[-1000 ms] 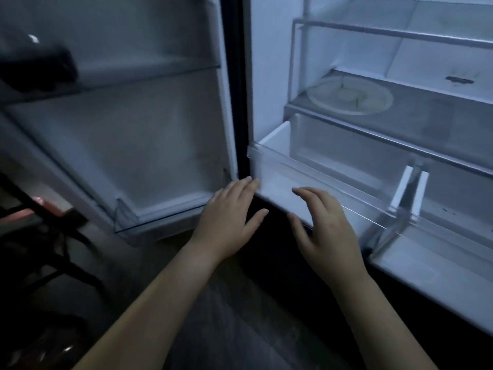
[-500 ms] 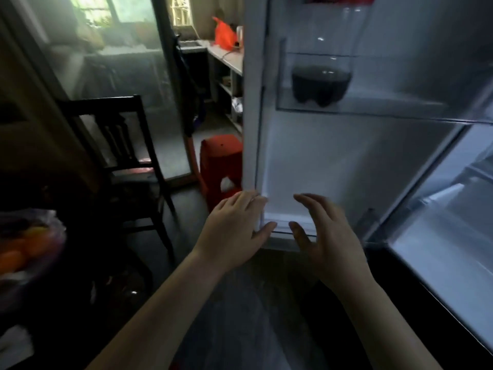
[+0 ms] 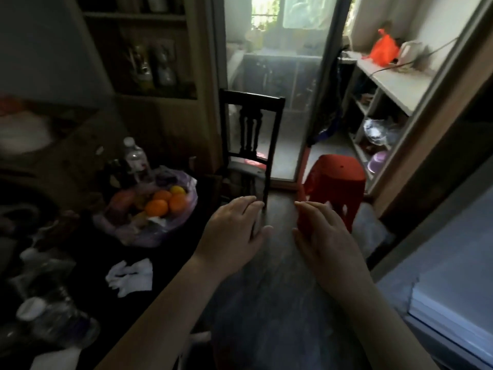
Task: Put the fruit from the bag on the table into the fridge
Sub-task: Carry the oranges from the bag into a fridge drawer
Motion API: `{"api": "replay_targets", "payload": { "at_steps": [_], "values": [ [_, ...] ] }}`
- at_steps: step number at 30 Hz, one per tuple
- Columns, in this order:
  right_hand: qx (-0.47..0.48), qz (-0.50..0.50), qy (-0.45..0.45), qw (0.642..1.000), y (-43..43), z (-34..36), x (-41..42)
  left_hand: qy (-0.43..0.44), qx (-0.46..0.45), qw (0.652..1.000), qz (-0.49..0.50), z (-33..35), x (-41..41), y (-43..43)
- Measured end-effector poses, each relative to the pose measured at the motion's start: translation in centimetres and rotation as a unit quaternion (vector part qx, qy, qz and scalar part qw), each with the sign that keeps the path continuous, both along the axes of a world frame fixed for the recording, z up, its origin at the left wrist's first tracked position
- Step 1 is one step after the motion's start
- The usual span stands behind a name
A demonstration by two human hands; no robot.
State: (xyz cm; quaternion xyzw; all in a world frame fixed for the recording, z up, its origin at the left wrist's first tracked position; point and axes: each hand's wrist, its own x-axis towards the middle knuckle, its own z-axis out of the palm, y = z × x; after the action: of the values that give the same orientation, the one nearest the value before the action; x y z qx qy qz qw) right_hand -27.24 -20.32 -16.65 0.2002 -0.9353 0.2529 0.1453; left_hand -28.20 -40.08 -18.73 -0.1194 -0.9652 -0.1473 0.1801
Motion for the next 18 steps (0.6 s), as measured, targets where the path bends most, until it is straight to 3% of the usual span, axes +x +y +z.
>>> {"api": "replay_targets", "payload": {
  "at_steps": [12,18],
  "values": [
    [-0.015,0.218,-0.06,0.974,-8.1,-3.8,-12.6,-0.074,0.014,0.972,0.222,-4.9,-3.8,-7.7],
    [-0.026,0.269,-0.081,0.959,-10.3,-6.1,-17.0,-0.091,0.025,0.948,0.304,-6.8,-4.6,-8.7]
  ]
}}
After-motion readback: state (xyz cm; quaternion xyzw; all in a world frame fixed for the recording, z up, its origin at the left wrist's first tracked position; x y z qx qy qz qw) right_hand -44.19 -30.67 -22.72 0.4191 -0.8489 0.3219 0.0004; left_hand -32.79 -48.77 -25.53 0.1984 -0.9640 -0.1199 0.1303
